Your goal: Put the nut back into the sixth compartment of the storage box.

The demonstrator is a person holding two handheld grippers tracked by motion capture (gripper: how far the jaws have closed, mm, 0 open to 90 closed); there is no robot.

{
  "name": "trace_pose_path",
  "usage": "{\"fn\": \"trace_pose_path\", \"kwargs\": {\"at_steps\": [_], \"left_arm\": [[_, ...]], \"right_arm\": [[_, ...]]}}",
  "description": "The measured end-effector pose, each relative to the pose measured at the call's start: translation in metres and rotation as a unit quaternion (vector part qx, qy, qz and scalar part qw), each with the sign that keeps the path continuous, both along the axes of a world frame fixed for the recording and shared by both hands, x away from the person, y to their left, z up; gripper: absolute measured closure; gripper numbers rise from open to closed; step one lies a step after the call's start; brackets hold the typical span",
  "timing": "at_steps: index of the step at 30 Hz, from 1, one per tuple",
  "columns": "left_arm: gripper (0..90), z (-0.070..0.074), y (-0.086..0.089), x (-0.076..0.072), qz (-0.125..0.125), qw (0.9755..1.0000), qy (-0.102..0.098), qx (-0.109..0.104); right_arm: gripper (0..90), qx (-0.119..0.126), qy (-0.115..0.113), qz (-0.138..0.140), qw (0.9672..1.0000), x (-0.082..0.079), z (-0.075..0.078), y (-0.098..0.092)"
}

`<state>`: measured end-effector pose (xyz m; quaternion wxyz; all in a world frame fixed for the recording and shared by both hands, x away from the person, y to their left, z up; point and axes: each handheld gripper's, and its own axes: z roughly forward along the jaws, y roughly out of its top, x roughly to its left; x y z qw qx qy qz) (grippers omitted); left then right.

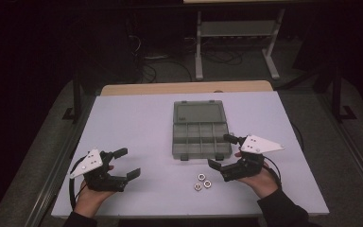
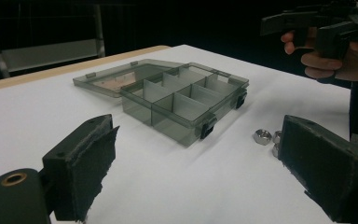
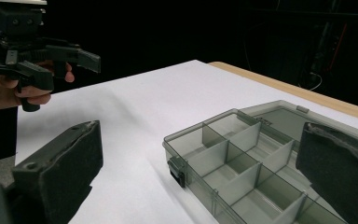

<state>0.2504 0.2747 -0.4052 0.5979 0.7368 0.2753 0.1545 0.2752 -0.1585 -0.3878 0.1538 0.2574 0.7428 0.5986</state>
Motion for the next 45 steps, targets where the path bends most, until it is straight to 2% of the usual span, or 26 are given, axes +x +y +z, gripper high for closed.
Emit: {"fn": "trace_pose_path", "kwargs": {"at_steps": [12,17,25,29,34,37,38,39,41,42,44,45], "left_arm": [[10.3,0.000,0.000,0.000,0.000,1.0000,0.003,0.000],[10.3,0.000,0.000,0.000,0.000,1.0000,0.003,0.000],[10.3,0.000,0.000,0.000,0.000,1.0000,0.003,-0.003],[10.3,0.000,0.000,0.000,0.000,1.0000,0.002,-0.002],[10.3,0.000,0.000,0.000,0.000,1.0000,0.003,-0.002],[10.3,0.000,0.000,0.000,0.000,1.0000,0.003,-0.001],[10.3,0.000,0.000,0.000,-0.001,1.0000,0.003,-0.001],[10.3,0.000,0.000,0.000,-0.001,1.0000,0.004,-0.001],[10.3,0.000,0.001,0.000,-0.002,1.0000,0.003,-0.001],[10.3,0.000,0.001,0.000,-0.002,1.0000,0.003,-0.001],[10.3,0.000,0.001,0.000,-0.001,1.0000,0.004,0.000],[10.3,0.000,0.001,0.000,-0.001,1.0000,0.003,0.000]], "right_arm": [[0.1,-0.006,0.001,0.011,0.9999,0.004,0.000,0.007],[5.2,-0.013,0.005,0.018,0.9997,0.006,0.000,0.010],[12.9,-0.032,0.024,0.029,0.9988,0.009,0.002,0.015],[15.4,-0.049,0.047,0.039,0.9969,0.011,0.002,0.018],[18.6,-0.084,0.074,0.059,0.9920,0.012,-0.003,0.022],[20.3,-0.112,0.093,0.073,0.9866,0.012,-0.008,0.026],[21.9,-0.130,0.106,0.079,0.9827,0.012,-0.011,0.029],[21.9,-0.130,0.106,0.079,0.9827,0.012,-0.011,0.029],[22.7,-0.141,0.120,0.084,0.9791,0.012,-0.013,0.031],[23.3,-0.152,0.129,0.087,0.9760,0.012,-0.015,0.031],[23.5,-0.156,0.134,0.087,0.9749,0.012,-0.015,0.031],[24.8,-0.163,0.142,0.086,0.9725,0.012,-0.016,0.032]]}}
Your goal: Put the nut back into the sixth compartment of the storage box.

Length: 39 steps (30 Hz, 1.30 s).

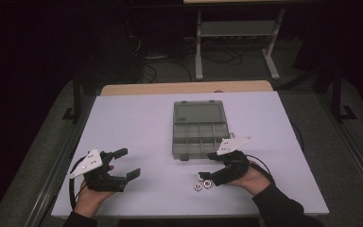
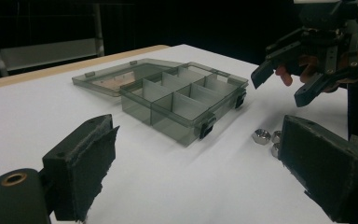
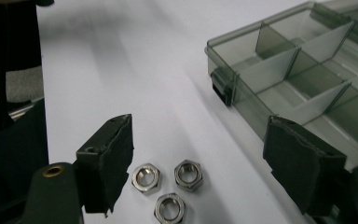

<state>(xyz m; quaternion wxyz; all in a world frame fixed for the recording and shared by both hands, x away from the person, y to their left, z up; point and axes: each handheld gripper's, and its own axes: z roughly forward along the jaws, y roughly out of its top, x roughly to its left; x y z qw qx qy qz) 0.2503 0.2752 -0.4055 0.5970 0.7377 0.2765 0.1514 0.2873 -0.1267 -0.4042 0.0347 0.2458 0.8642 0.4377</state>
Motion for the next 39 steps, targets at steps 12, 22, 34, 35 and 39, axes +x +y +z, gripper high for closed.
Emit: {"fn": "trace_pose_path", "kwargs": {"at_steps": [12,22,34,35,39], "left_arm": [[10.3,0.000,-0.001,0.000,-0.001,1.0000,0.000,0.000],[10.4,-0.001,-0.001,0.000,-0.002,1.0000,0.003,0.000],[10.3,-0.001,-0.001,0.000,-0.001,1.0000,0.004,0.000],[10.3,-0.001,-0.001,0.000,-0.001,1.0000,0.004,0.000],[10.4,-0.001,-0.001,0.000,-0.001,1.0000,0.004,-0.001]], "right_arm": [[32.0,-0.057,0.039,0.008,0.9976,0.000,-0.009,0.004],[42.7,-0.093,0.046,0.027,0.9942,-0.001,-0.017,0.008],[55.7,-0.122,0.042,0.053,0.9902,-0.002,-0.024,0.010],[56.1,-0.123,0.042,0.054,0.9901,-0.002,-0.024,0.010],[58.3,-0.128,0.040,0.059,0.9892,-0.004,-0.026,0.012]]}}
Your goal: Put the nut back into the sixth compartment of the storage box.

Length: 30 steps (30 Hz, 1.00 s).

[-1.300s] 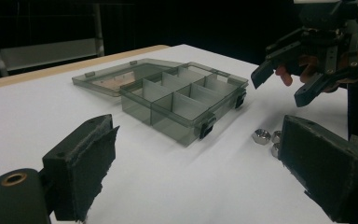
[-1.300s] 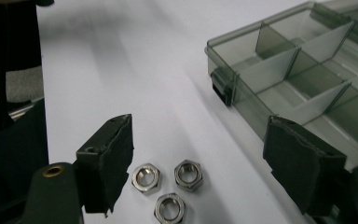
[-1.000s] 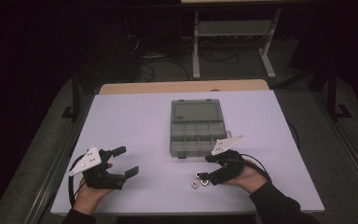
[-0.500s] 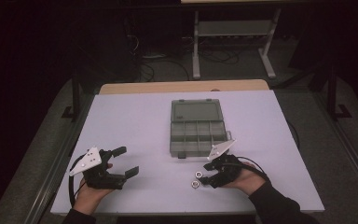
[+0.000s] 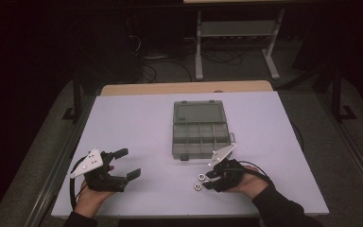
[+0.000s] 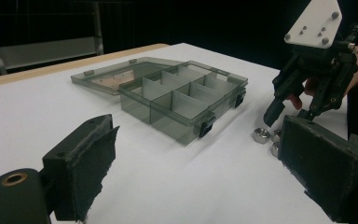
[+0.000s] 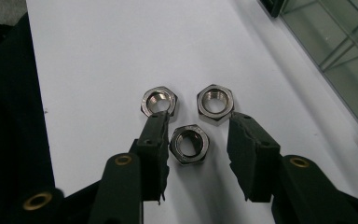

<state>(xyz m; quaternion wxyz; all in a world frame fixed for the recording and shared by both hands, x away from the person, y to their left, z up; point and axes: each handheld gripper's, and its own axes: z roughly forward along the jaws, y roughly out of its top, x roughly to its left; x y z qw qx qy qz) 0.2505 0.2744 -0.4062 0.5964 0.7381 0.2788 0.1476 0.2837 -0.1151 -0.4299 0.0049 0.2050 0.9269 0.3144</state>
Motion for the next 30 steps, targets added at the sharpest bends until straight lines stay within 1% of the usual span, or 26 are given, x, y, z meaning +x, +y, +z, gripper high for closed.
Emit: {"fn": "trace_pose_path", "kwargs": {"at_steps": [2,5,6,9,13,14,15,16,21,23,24,30], "left_arm": [[10.4,0.0000,0.0000,0.0000,0.000,1.0000,0.000,0.000],[10.4,0.0000,0.0000,0.0002,0.000,1.0000,0.000,0.001],[10.4,-0.0001,-0.0001,0.0002,0.000,1.0000,0.000,0.000],[10.4,-0.0001,0.0000,0.0003,0.000,1.0000,-0.001,0.001],[10.4,-0.0001,0.0000,0.0004,0.000,1.0000,-0.001,0.001],[10.4,-0.0001,-0.0001,0.0004,-0.001,1.0000,0.000,0.000],[10.4,-0.0001,0.0000,0.0005,-0.001,1.0000,-0.001,0.000],[10.4,0.0000,0.0001,0.0006,-0.001,1.0000,-0.002,0.000],[10.4,-0.0002,0.0000,0.0006,-0.001,1.0000,0.000,-0.001],[10.4,-0.0003,-0.0003,0.0005,-0.001,1.0000,0.001,-0.002],[10.4,-0.0002,-0.0003,0.0005,0.000,1.0000,0.001,-0.001],[10.4,0.0001,-0.0001,0.0000,0.000,1.0000,0.001,-0.002]], "right_arm": [[60.5,-0.002,-0.008,0.009,0.9999,-0.0012,0.0002,0.0009],[61.2,-0.003,-0.009,0.011,0.9999,-0.0020,-0.0002,0.0017],[61.3,-0.005,-0.005,0.011,0.9999,-0.0028,0.0000,0.0022],[63.4,-0.009,-0.015,0.018,0.9997,-0.0027,-0.0014,0.0031],[65.2,-0.011,-0.018,0.022,0.9995,-0.0040,-0.0017,0.0045],[65.2,-0.013,-0.018,0.024,0.9995,-0.0043,-0.0023,0.0049],[65.2,-0.015,-0.023,0.033,0.9991,-0.0039,-0.0038,0.0053],[65.5,-0.017,-0.021,0.029,0.9992,-0.0048,-0.0039,0.0062],[66.5,-0.022,-0.024,0.035,0.9988,-0.0060,-0.0047,0.0075],[68.5,-0.023,-0.022,0.037,0.9988,-0.0064,-0.0053,0.0077],[69.2,-0.025,-0.024,0.037,0.9987,-0.0067,-0.0054,0.0076],[69.7,-0.025,-0.024,0.036,0.9988,-0.0067,-0.0052,0.0072]]}}
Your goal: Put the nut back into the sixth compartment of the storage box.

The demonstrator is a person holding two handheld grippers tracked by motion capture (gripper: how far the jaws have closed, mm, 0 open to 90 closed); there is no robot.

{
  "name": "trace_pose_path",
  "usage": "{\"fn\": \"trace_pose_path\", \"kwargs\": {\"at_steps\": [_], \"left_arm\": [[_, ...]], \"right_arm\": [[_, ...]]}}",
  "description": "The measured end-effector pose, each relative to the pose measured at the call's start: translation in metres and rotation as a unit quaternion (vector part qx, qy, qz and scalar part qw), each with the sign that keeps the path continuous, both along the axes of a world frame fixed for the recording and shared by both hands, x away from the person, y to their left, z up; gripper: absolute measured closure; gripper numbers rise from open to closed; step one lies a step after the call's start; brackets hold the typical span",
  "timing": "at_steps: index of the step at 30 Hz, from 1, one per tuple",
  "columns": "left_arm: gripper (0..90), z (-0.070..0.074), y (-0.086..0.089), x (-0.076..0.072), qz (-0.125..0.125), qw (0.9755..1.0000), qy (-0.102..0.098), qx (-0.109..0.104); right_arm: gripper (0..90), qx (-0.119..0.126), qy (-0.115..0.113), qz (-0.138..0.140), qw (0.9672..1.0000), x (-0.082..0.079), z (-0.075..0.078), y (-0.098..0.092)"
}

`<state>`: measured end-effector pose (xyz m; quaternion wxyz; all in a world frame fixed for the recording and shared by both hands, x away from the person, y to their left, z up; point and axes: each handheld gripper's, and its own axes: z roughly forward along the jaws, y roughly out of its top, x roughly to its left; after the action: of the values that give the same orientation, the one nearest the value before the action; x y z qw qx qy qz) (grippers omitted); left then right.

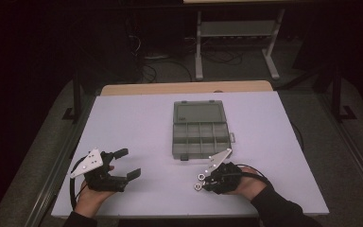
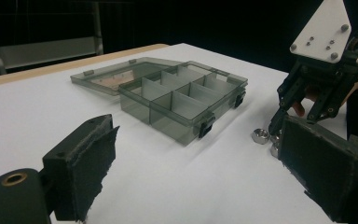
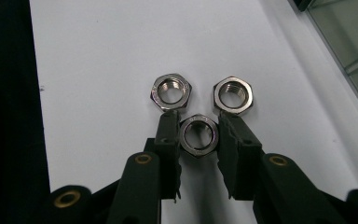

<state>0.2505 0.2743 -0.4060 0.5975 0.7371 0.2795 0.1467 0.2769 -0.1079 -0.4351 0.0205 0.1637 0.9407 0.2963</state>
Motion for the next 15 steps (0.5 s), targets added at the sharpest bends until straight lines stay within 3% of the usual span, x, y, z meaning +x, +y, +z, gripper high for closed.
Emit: {"fn": "trace_pose_path", "kwargs": {"at_steps": [15], "left_arm": [[10.4,0.0001,0.0001,-0.0001,-0.002,1.0000,-0.001,0.003]], "right_arm": [[69.7,0.009,0.001,-0.006,0.9999,0.0009,0.0078,-0.0086]]}}
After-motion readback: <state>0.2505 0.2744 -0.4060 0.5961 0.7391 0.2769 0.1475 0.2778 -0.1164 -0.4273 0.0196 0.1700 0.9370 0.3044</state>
